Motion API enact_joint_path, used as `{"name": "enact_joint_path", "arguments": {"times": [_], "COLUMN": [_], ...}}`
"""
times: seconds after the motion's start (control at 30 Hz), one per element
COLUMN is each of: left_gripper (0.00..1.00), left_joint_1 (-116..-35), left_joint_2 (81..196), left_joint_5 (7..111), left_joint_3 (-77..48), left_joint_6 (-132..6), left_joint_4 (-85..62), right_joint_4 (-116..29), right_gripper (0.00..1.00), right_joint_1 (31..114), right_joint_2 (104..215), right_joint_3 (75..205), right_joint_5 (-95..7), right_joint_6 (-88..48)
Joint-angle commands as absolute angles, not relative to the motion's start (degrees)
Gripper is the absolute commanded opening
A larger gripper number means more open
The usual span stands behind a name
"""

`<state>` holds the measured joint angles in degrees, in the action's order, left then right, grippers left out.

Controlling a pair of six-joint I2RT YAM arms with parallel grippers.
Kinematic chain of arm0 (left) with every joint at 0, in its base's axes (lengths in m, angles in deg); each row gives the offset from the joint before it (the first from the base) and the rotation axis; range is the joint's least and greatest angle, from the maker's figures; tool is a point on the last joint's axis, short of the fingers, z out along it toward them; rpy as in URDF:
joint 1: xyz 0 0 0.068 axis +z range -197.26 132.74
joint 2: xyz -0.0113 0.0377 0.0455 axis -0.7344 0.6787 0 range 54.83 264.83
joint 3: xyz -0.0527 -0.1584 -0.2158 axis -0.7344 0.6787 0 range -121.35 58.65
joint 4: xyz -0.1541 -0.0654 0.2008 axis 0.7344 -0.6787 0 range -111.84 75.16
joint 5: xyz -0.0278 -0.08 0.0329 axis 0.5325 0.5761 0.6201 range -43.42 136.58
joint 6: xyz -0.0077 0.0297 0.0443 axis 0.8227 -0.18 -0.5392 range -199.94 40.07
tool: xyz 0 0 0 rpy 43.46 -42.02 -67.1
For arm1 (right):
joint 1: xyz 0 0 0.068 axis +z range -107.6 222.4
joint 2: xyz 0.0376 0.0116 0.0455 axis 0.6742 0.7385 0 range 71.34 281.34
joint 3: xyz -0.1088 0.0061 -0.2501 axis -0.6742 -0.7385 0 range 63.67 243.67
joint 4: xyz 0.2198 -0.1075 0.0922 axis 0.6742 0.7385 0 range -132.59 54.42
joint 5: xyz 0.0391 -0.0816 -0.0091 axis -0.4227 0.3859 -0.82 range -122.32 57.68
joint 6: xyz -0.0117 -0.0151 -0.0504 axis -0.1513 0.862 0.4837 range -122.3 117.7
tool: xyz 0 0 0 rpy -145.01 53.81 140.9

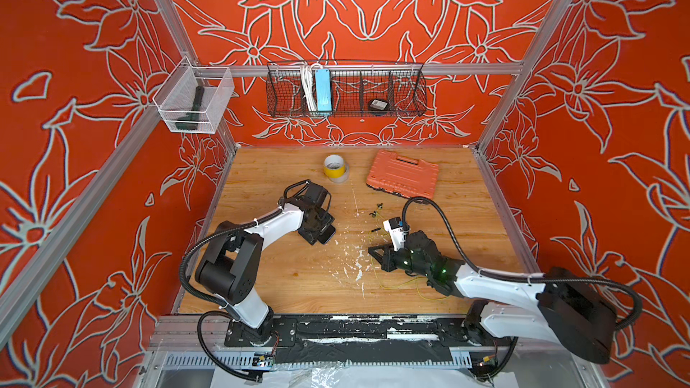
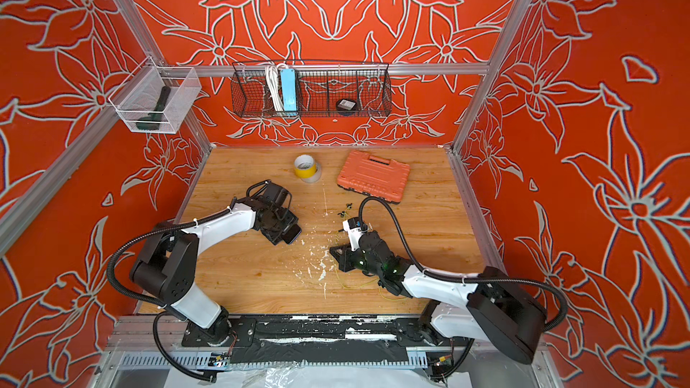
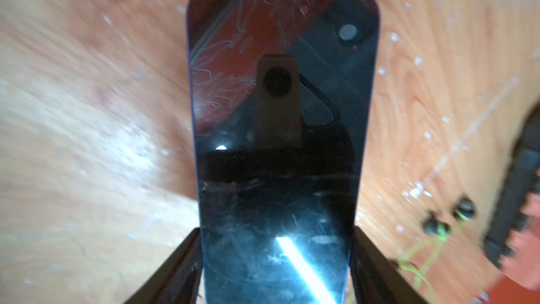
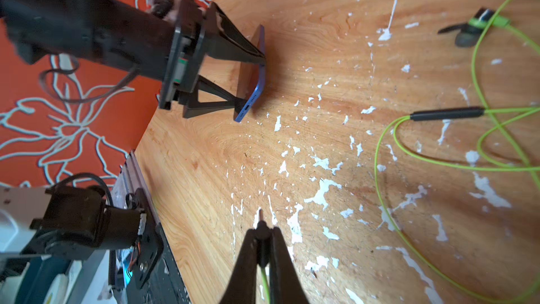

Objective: Plug wired earphones into phones
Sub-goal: Pick up the phone at the center of the board, then insert the wired earphone into the phone.

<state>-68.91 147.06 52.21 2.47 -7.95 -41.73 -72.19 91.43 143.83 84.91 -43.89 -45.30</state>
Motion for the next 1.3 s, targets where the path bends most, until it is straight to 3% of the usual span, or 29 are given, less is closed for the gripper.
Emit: {"name": "enact_joint_path", "arguments": {"times": [0.0, 0.4, 1.27], "left_gripper": [0.71, 0.70, 0.70], "left_joint_1": [-68.9, -69.0, -69.0], "left_joint_2": [143.4, 135.9, 128.9], "left_joint_5": [56.6, 57.5, 56.8], "left_joint_3": [4.2, 8.7, 13.0], "left_joint_6": [-1.7, 5.6, 9.6], "left_joint_4": [-38.2, -34.6, -33.7], "right_joint_4": [-80.4, -87.4, -89.2], "right_gripper": [0.00, 0.00, 0.00], "right_joint_1": [92.7, 96.2, 97.9], "right_joint_2": [148.0, 161.1, 167.2], "right_joint_3": [88.6, 96.4, 101.4], "right_joint_5": [-40.5, -41.7, -39.0], "right_joint_6": [-51.2, -51.9, -53.2]}}
